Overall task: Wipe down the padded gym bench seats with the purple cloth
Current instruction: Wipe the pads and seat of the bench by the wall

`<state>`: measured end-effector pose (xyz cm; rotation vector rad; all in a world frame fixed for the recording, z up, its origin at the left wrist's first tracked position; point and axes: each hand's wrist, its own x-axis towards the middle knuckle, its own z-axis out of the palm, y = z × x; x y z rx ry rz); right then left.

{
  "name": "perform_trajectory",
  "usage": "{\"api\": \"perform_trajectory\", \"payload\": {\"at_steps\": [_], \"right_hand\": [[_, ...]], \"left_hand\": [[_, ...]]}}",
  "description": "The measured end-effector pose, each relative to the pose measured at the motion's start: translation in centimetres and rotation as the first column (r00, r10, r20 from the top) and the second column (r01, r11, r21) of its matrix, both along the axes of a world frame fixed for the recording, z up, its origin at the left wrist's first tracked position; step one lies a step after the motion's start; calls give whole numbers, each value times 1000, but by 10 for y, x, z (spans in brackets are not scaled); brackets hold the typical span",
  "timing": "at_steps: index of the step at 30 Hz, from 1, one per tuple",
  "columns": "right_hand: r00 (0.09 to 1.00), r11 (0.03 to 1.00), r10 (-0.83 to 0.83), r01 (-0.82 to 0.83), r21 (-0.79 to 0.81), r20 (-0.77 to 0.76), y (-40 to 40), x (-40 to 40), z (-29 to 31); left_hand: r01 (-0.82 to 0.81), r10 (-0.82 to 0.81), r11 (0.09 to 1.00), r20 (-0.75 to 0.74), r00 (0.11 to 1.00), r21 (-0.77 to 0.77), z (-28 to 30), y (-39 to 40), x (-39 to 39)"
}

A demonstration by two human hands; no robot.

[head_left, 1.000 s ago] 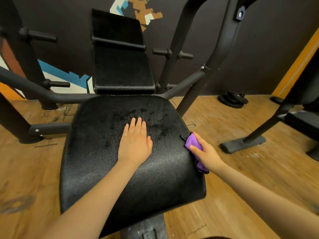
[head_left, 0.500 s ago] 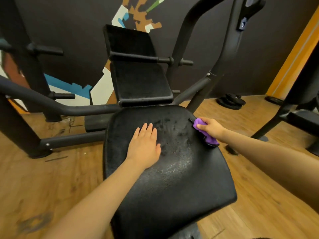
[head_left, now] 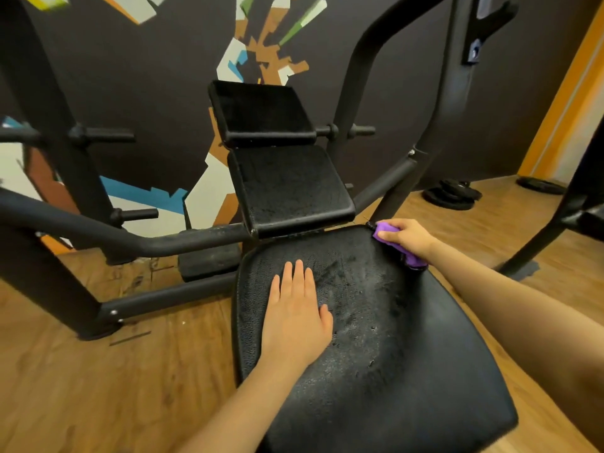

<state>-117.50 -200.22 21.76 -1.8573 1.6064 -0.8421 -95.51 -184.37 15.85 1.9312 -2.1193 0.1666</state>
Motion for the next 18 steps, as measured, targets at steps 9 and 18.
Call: {"api": "perform_trajectory", "payload": {"at_steps": [9, 18], "right_hand": [[997, 994, 81, -82, -68, -18, -13, 3, -4], [882, 899, 252, -365, -241, -398, -1, 73, -4]], "left_hand": [[10, -10, 1000, 4, 1000, -5, -2, 0, 2], [8, -8, 999, 3, 1000, -33, 0, 1, 1]]}}
